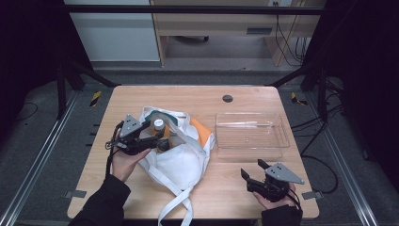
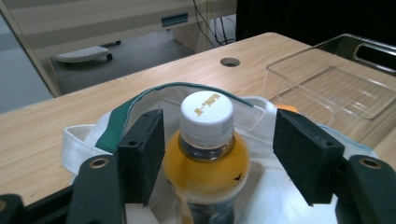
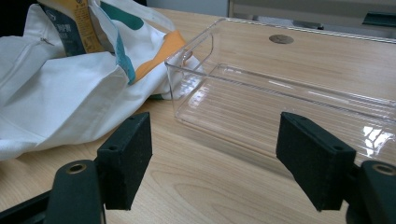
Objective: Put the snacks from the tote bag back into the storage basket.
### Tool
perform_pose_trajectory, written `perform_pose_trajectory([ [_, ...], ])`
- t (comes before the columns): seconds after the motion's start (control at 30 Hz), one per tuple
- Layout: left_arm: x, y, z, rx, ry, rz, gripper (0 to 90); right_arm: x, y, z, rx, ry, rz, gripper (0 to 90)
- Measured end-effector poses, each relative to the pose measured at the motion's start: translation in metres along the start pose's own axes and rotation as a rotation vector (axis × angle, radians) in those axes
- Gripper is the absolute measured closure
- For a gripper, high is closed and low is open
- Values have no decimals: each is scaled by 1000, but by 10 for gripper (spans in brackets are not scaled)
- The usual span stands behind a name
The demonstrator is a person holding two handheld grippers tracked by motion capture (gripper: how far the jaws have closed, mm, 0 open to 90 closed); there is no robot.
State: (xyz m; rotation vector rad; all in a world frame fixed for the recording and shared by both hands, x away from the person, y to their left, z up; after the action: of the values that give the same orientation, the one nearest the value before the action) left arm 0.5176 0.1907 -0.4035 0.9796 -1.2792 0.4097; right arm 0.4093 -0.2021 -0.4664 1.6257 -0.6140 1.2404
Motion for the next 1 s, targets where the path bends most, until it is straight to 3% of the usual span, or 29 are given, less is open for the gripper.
perform_pose_trajectory([
  [0.53,-2,-17,-4,22,26,1,525,0,-1,1,-1,6,-1,279],
  [0.67,-2,-20,-5,10,37,1,557,0,-1,1,-1,7,-4,279],
  [1.0,-1,-21,-4,17,24,2,579,-1,-3,1,5,4,-6,281],
])
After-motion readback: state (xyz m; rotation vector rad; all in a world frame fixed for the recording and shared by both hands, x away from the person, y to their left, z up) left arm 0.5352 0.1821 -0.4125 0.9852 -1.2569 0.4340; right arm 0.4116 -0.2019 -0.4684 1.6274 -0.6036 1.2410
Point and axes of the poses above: each handheld gripper's, and its own axes: y roughly backward along the jaws, x roughly out of its top, z roughly to its right, the point moved 3 cm from there along -y, roughly forward along the jaws, and after that the axes turned 2 degrees about -x, right-handed, at the moved point
